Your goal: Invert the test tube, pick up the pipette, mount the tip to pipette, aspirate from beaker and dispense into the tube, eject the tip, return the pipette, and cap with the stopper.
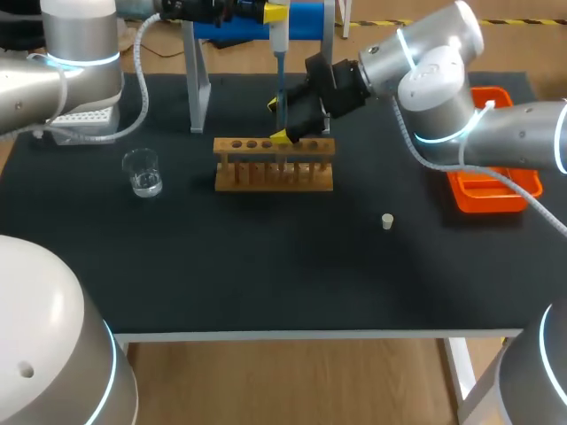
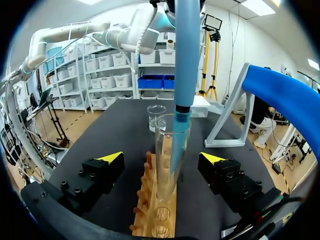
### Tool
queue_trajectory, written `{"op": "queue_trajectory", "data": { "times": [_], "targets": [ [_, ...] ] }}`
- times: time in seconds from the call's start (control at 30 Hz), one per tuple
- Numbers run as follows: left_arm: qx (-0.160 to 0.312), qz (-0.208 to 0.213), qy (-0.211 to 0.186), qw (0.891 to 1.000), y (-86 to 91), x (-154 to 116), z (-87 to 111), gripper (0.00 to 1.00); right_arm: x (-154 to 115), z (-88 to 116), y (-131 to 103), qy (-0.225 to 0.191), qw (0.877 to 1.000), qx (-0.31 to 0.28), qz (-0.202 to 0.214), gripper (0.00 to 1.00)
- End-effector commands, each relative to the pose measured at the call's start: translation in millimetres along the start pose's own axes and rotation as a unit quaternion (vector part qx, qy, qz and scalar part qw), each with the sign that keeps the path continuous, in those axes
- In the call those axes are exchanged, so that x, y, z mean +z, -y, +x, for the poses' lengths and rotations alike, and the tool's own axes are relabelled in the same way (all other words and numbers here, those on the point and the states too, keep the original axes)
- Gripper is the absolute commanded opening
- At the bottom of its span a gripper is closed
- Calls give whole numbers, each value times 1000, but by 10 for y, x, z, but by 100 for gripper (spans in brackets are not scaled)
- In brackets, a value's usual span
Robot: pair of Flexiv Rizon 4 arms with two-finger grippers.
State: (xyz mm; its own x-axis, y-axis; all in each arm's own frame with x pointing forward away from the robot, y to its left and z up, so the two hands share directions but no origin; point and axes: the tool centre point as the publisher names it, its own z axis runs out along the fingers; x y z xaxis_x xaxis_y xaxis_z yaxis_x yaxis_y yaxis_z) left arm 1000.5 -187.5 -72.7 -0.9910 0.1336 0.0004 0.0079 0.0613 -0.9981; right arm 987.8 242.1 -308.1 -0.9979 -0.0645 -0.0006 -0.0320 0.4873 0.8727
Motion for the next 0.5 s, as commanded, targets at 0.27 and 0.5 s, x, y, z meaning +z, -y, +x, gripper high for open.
{"op": "queue_trajectory", "data": {
  "times": [0.27, 0.5],
  "targets": [
    [3, -8, 7, 1000, 76, 3, 36, 0, -9, 1, -4, 0, 1000, 0, 1, 100],
    [12, 11, 9, 1000, 133, 1, 54, 0, -9, 1, -4, 0, 1000, 0, 1, 100]
  ]
}}
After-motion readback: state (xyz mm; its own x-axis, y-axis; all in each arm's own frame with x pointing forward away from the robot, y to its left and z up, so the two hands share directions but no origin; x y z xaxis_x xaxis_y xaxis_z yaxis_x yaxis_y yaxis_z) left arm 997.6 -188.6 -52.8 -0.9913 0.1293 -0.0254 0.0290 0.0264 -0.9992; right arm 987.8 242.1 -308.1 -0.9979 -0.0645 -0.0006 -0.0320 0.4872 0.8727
